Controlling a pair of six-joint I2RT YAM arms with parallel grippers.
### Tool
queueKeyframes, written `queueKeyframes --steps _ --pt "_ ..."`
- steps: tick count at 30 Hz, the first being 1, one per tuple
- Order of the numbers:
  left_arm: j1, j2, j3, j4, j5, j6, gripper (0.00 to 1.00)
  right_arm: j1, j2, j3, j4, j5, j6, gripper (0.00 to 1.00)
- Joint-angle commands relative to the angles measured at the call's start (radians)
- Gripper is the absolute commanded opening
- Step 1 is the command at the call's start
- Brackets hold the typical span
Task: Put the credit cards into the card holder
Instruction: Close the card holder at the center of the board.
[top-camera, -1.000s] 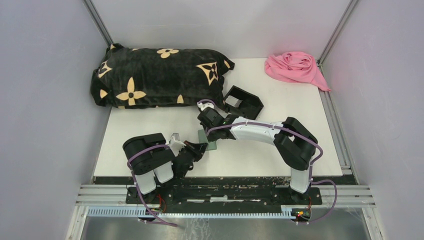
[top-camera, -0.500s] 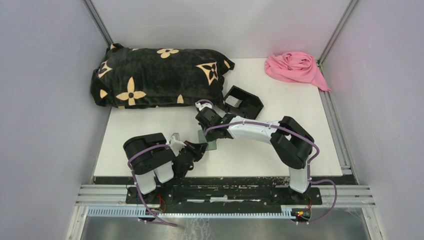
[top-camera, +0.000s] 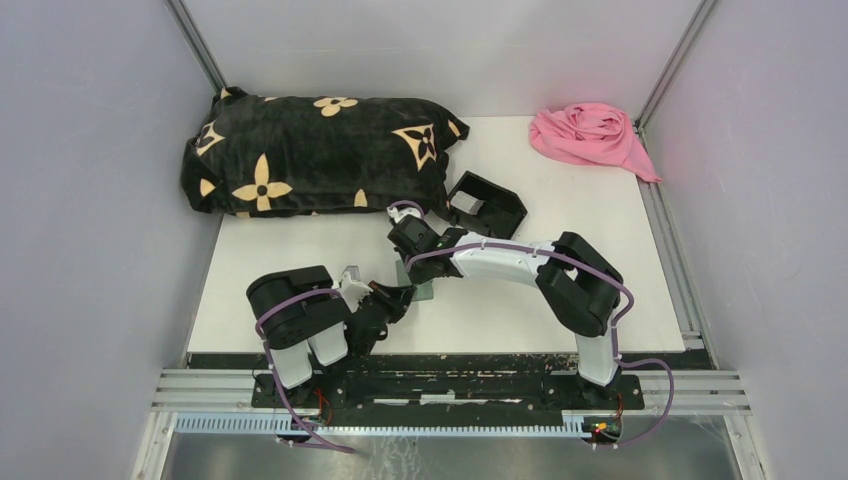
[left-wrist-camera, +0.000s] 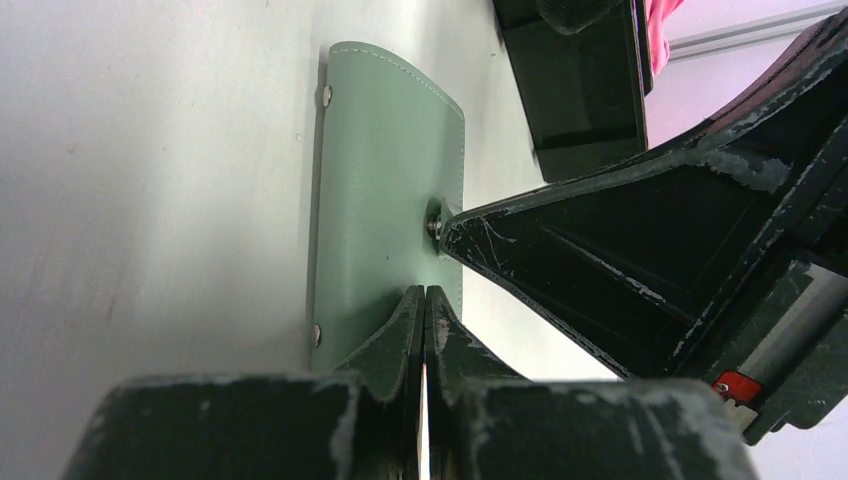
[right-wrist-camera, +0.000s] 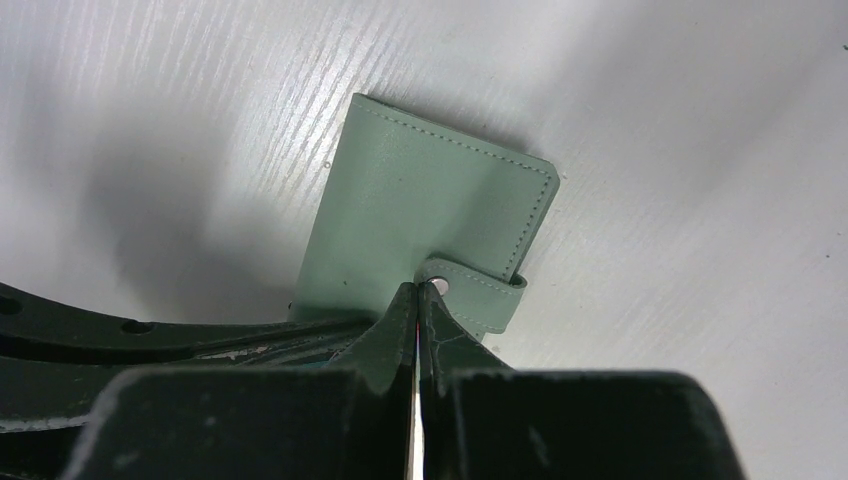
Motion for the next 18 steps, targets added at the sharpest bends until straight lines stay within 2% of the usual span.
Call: queueKeyframes --steps 1,18 --pt "-0.003 0.011 0.01 -0.03 -0.016 -0.012 0.03 0.009 0.012 0.042 0.011 -0.005 -0.007 0.01" --pt "-0.005 0.035 0.007 -0.028 -0.019 -0.018 0.03 0.007 0.042 0.06 0.013 -0.008 -0.012 0.01"
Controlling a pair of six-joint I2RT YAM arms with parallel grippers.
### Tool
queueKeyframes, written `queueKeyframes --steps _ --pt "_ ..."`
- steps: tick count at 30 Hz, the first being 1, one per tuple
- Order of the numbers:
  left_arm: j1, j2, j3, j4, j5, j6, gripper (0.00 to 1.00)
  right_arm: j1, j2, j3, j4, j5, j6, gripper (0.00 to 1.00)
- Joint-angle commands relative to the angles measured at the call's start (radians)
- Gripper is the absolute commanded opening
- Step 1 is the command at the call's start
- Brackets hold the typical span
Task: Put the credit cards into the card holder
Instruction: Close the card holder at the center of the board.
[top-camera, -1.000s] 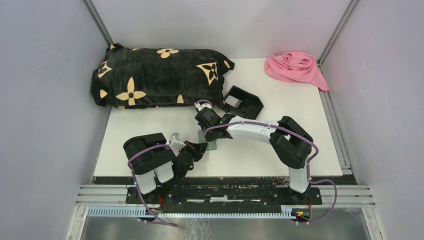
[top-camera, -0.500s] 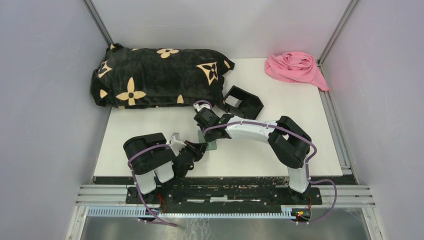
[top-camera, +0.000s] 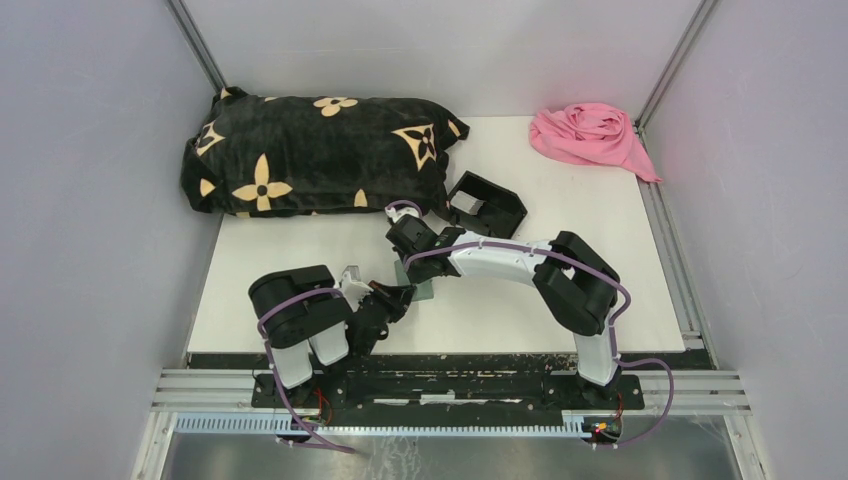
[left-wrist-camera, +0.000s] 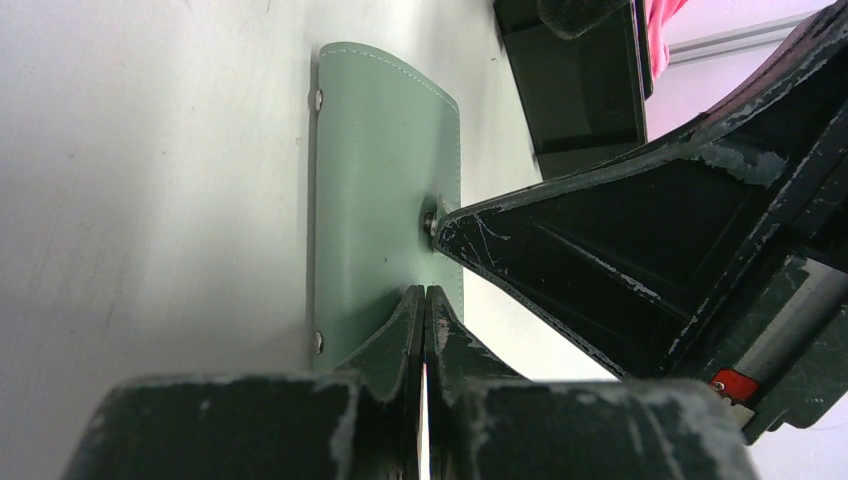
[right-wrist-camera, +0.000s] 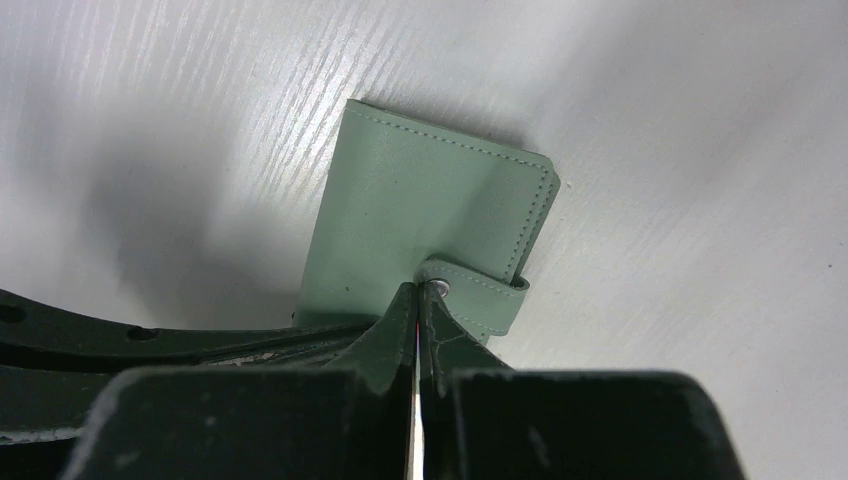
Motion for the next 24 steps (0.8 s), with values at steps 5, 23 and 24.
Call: queueKeyframes --steps 5,23,24 --pt "-0.004 0.045 0.001 -0.02 -0.014 -0.022 0.03 -0.002 0.026 0.038 0.026 -0.01 -0.007 0.01" --pt "-0.004 0.134 -0.014 -0.013 -0.034 -0.075 0.03 -0.067 0.067 0.032 0.051 -0.093 -0.001 0.01" --pt "-0.004 0.14 -0.015 -0.019 -0.036 -0.08 0.03 -0.073 0.069 0.032 0.053 -0.102 -0.001 0.01"
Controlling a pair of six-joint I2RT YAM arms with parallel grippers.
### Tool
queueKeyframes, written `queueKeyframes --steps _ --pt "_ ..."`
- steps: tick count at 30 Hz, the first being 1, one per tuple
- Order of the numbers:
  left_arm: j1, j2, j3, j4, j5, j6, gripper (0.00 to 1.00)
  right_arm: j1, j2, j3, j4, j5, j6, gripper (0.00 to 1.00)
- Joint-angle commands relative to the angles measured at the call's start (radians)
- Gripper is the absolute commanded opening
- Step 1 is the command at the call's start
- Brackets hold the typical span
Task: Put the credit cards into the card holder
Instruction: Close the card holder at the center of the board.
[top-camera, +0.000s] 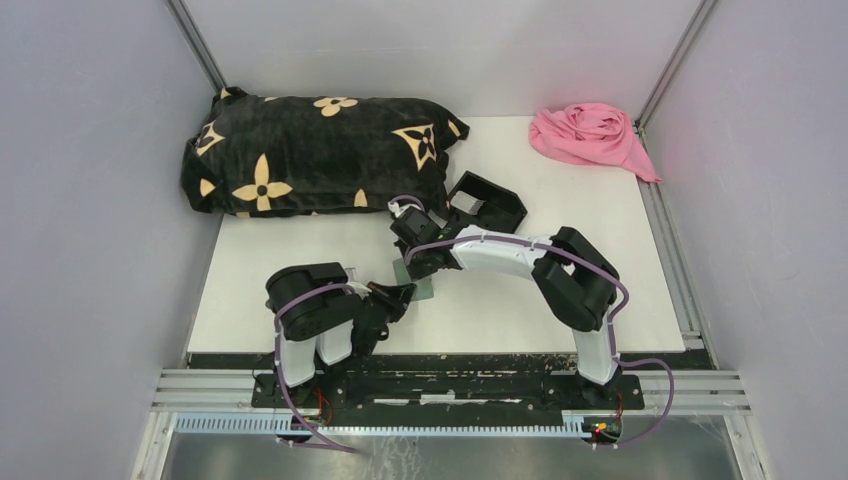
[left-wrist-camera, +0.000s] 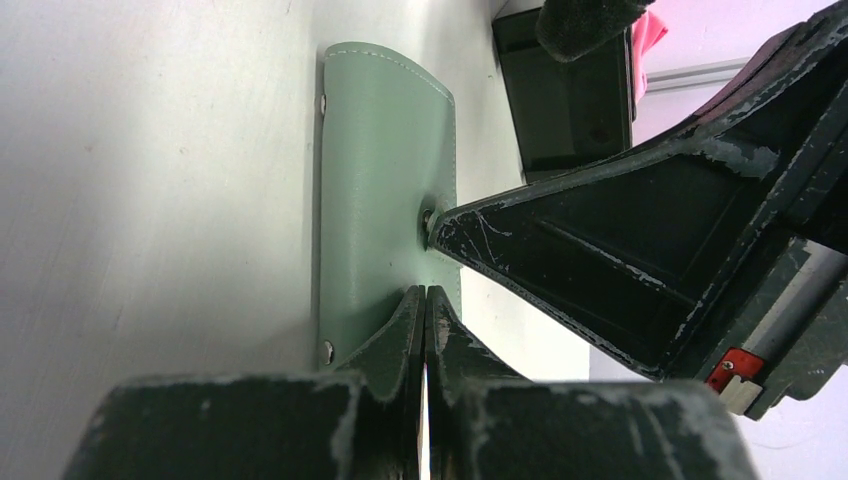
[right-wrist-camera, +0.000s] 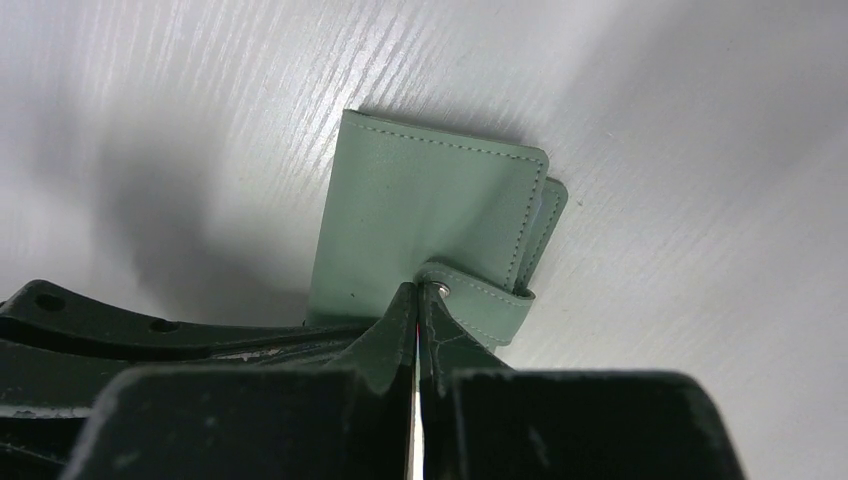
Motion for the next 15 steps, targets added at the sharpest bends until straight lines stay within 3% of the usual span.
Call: queueKeyframes --steps 1,15 --pt "-0.004 0.053 -0.016 -0.125 -0.016 -0.024 0.03 -0.034 0.056 0.016 0.049 -0.029 0.004 0.01" --pt "-0.032 0.046 -0.037 -0.211 -0.067 -0.064 0.03 -0.092 0.118 0.054 0.027 -0.108 0.021 0.01"
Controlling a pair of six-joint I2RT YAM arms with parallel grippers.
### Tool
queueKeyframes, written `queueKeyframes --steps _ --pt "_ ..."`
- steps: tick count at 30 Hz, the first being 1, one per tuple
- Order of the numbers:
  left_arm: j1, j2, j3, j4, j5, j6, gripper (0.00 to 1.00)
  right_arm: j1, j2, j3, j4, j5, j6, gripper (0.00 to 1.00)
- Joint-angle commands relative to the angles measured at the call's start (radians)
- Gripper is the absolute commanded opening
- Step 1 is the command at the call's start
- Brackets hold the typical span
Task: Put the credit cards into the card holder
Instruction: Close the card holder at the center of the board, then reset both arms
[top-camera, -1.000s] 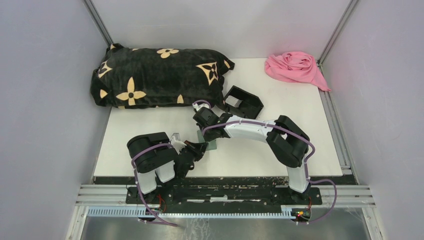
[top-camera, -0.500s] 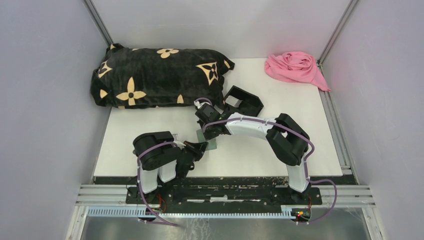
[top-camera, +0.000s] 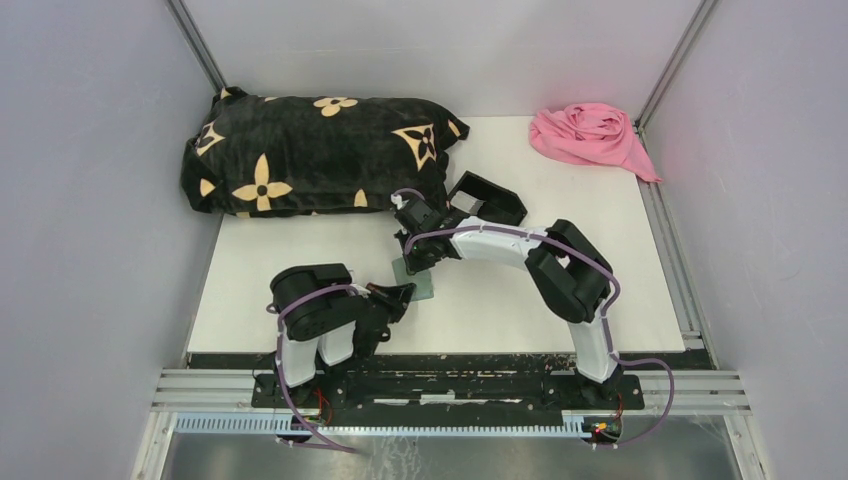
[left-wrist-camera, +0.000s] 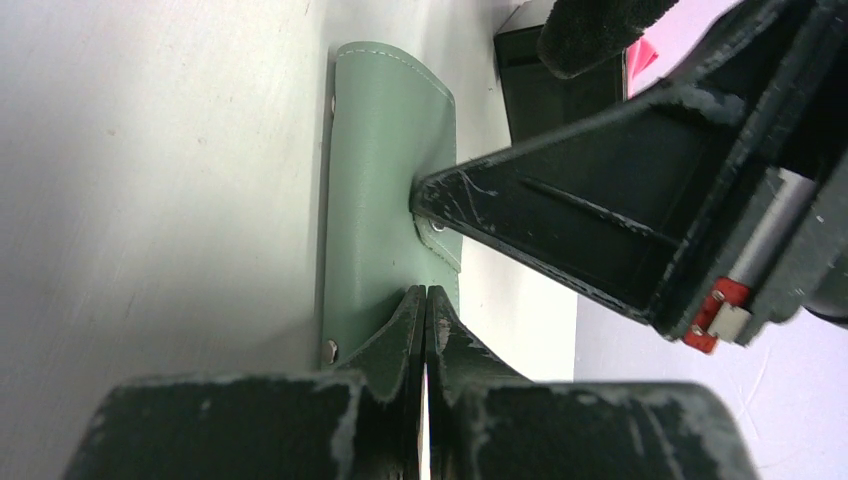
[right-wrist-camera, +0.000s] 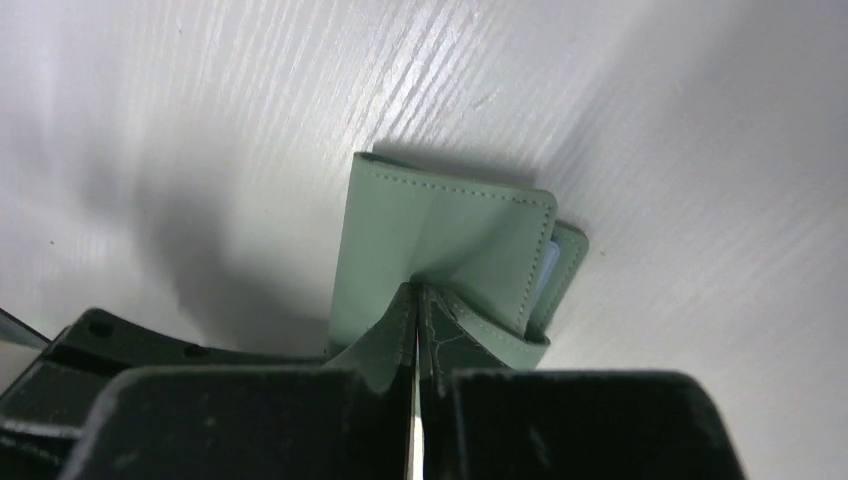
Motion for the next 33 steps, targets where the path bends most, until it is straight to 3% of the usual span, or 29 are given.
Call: queueKeyframes --steps 1,9,11,15,22,28,33 --pt "-0.023 0.012 -0.035 -0.239 -0.031 -0.003 0.03 -0.035 0.079 0.013 0.025 0.038 0.001 0.01" --pt "-0.036 0.001 -0.032 -0.23 -0.043 0.004 0.03 -0.054 0.051 0.0 0.032 0.012 -0.005 0.01" --pt "-0.036 -0.026 -0.037 -0.207 -0.047 0.035 0.11 -0.052 0.02 -0.003 0.047 0.005 -0.014 0.06" --pt "-0.035 -0.16 -0.018 -0.243 -0.059 0.145 0.31 -0.047 -0.022 0.036 0.012 0.031 -0.053 0.26" --pt "-0.036 -0.611 0.176 -0.79 -0.119 0.427 0.54 -0.034 -0.104 0.067 0.0 0.099 -0.119 0.49" --pt "-0.039 -0.867 0.265 -1.065 -0.155 0.544 0.57 -0.015 -0.208 0.065 0.006 0.154 -0.155 0.58" --pt "-0.039 -1.019 0.296 -1.263 -0.18 0.633 0.62 0.024 -0.353 -0.035 0.05 0.335 -0.181 0.6"
